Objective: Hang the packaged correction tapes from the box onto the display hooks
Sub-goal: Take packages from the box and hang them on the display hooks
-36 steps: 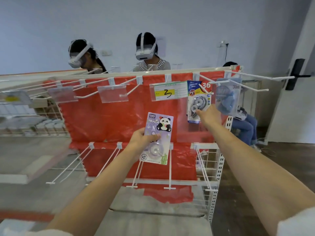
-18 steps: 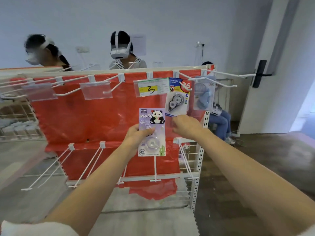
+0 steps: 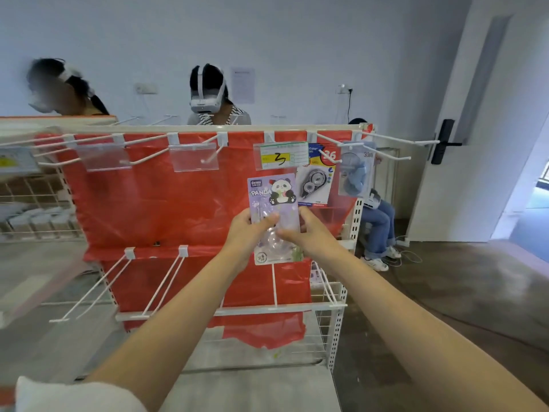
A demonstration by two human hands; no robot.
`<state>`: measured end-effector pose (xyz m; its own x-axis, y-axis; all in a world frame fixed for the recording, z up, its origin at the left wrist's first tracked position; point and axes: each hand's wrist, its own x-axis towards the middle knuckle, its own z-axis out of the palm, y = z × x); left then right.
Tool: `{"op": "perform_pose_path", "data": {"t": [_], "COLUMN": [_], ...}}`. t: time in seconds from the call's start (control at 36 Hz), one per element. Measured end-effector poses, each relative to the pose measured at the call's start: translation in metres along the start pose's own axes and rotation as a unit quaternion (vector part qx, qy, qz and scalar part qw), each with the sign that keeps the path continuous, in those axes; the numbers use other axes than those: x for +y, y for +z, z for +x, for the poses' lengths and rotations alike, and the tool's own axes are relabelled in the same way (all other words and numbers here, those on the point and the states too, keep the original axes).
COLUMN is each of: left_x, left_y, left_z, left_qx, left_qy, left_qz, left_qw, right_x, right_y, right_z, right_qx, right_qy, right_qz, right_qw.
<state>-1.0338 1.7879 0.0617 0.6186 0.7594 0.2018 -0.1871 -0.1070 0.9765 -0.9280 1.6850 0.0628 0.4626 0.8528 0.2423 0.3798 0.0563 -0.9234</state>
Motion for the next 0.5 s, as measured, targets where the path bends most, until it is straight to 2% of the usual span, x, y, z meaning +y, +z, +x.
{"op": "perform_pose_path", "data": {"t": [0.08, 0.19, 0.5], "left_x": [0.002, -0.003, -0.008], "left_y": [-0.001, -0.004, -0.012], "left_z": [-0.003, -0.003, -0.008], "left_qx": [-0.006, -0.011, -0.047], "left_qy": [0.027, 0.024, -0.026], "left_qz": [0.06, 0.093, 0.081], "left_qw": [0.998, 0.995, 0.995], "right_x": [-0.003, -0.01, -0.016], "right_y": [0.001, -0.002, -0.005], "right_z": [0.001, 0.008, 0.023], "right_qx": [0.022, 0.062, 0.064], "right_qy": [-0.018, -0.025, 0.0], "right_qz": [0.016, 0.045, -0.001], "right_qw": [0.999, 0.997, 0.998]}}
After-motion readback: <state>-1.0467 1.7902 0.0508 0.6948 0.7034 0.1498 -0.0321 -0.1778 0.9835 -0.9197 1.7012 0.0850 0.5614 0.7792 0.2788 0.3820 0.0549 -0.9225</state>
